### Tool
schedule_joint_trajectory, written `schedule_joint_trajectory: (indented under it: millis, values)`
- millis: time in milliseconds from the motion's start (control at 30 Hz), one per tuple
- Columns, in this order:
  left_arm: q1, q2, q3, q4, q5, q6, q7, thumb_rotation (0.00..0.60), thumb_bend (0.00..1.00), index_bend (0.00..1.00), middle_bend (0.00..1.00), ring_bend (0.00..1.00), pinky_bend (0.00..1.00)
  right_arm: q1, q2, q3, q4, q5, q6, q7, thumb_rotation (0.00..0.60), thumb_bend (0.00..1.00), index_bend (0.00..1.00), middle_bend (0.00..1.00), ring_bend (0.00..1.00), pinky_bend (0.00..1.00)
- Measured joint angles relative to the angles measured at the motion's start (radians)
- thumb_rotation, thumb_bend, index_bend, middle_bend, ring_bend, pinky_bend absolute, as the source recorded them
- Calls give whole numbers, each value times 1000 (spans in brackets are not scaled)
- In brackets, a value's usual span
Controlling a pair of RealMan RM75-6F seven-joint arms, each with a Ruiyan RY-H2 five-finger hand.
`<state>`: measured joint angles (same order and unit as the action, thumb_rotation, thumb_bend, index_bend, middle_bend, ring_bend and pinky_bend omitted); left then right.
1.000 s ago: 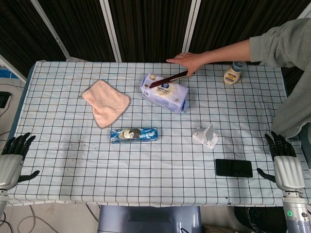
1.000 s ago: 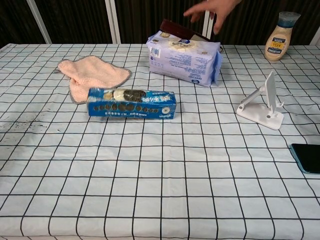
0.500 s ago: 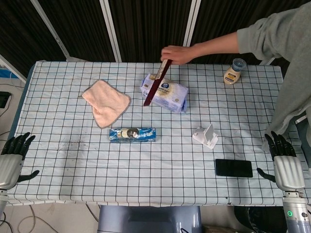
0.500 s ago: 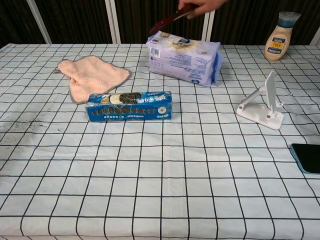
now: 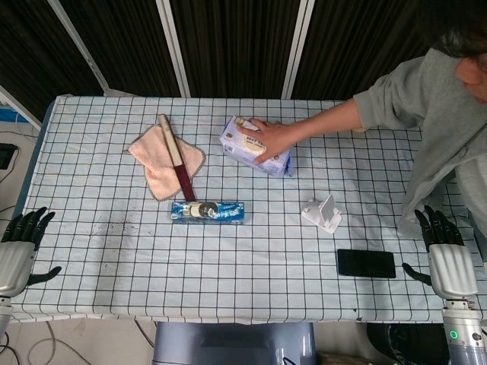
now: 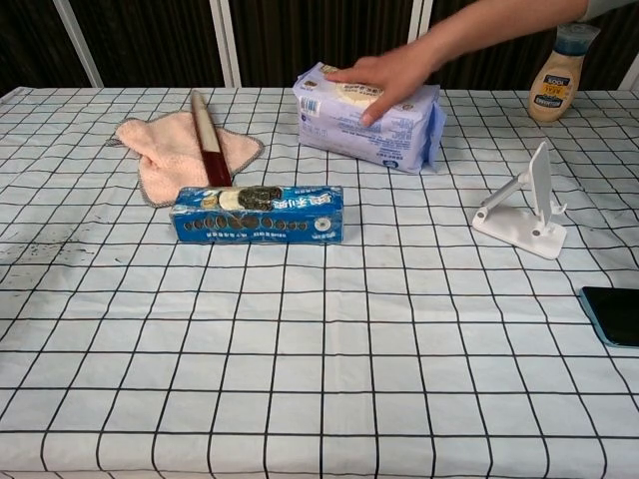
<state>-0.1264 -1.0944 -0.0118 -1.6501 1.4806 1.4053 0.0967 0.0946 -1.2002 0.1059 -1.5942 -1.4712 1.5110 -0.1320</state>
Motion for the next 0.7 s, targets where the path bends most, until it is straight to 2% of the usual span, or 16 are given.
schedule_joint_trajectory:
  millis: [700]
  values:
    - [-1, -3, -6, 9, -5, 2, -10, 600, 0, 0, 0, 0, 0, 3, -8, 2, 0, 4, -3, -11, 600, 92, 0, 0, 0, 151]
